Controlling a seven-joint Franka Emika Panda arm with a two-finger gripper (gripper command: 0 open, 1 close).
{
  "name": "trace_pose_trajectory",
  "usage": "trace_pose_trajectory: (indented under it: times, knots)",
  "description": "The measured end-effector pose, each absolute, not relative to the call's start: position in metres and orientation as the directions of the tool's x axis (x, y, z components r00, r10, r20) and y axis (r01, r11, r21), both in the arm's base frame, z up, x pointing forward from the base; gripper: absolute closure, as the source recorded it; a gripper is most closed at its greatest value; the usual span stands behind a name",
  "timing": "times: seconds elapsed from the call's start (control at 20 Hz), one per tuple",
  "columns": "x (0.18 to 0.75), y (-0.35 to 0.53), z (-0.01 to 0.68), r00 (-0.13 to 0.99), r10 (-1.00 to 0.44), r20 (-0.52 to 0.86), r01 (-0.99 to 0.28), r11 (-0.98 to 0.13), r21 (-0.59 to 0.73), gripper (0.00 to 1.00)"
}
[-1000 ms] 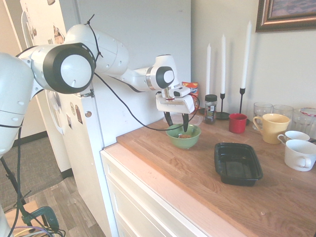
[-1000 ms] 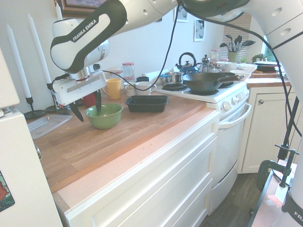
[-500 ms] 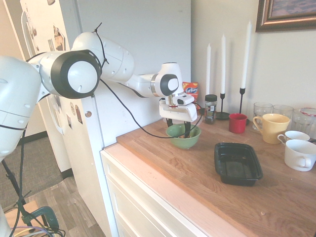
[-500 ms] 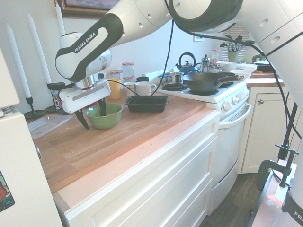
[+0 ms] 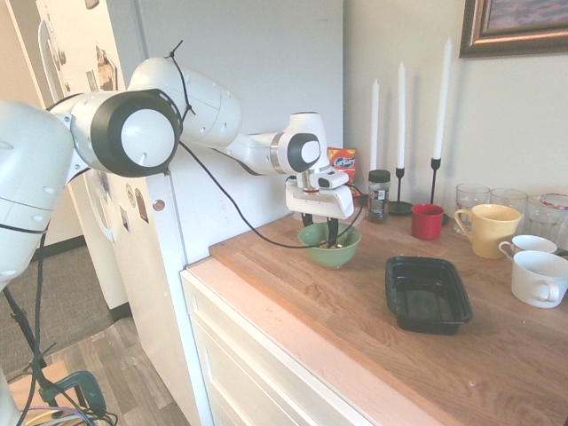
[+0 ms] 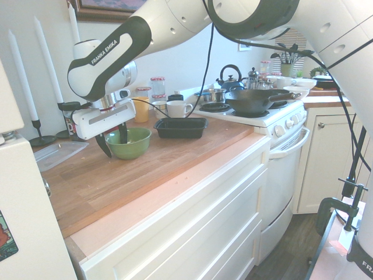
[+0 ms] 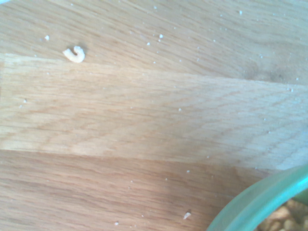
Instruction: Pour the cereal into the box
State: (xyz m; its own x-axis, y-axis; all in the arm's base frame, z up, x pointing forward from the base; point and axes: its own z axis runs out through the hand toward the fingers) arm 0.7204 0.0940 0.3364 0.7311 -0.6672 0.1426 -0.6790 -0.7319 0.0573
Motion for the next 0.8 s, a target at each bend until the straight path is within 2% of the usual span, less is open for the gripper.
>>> trace_pose_trajectory:
  times: [0.8]
  knots:
    - [0.7112,0.087,0.3442,0.726,-0.672,0.145,-0.684,-0.727,0.059,1.0]
